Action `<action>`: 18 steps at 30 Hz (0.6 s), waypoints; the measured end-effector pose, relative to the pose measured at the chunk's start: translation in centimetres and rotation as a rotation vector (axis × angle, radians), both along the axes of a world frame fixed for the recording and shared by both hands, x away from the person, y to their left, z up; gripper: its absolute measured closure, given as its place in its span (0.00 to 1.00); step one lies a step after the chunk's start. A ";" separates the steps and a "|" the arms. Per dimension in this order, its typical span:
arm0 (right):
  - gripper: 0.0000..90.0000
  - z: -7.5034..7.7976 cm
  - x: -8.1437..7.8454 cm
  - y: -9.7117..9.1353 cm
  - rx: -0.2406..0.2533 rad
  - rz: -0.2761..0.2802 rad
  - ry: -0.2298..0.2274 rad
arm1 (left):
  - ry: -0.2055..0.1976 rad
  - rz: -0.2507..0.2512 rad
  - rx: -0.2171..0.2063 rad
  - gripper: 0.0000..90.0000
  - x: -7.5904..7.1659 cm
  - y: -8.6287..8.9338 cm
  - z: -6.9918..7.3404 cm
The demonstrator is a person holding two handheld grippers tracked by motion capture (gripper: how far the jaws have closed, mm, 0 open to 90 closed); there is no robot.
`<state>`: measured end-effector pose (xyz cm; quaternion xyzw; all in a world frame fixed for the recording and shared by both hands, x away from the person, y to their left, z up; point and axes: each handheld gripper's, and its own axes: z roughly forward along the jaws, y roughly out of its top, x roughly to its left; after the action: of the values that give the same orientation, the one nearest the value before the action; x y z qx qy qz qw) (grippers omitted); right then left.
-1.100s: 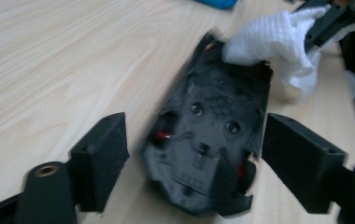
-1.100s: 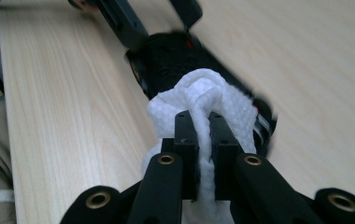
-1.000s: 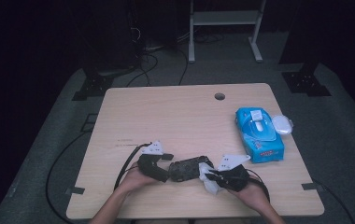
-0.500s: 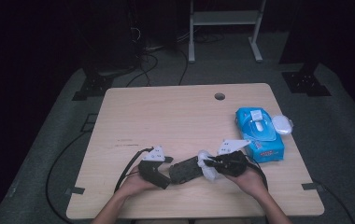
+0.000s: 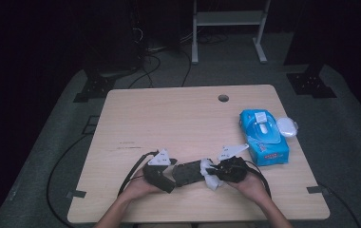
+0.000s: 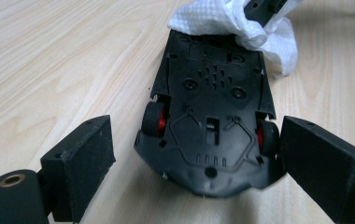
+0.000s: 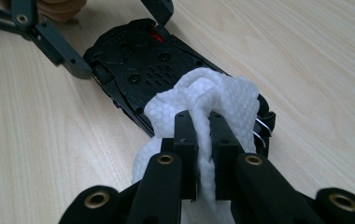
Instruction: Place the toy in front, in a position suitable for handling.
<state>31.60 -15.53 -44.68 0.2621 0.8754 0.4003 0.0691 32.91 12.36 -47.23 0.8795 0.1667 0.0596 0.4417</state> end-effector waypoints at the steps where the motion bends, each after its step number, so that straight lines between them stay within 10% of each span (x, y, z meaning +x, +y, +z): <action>1: 0.93 0.0 0.0 0.0 0.004 -0.001 0.003 | -0.005 -0.007 0.027 0.11 0.0 -0.3 0.0; 7: 0.93 -0.1 -0.5 0.0 0.019 -0.006 0.009 | -0.037 -0.049 0.126 0.10 -0.4 -1.7 -0.4; 18: 0.93 -0.2 -0.2 -0.2 0.017 -0.031 0.009 | -0.046 -0.067 0.091 0.24 1.1 -1.4 0.0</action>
<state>31.42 -15.75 -44.83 0.2781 0.8681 0.4052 0.0692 34.01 10.99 -47.25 0.9021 0.1242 0.0724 0.4068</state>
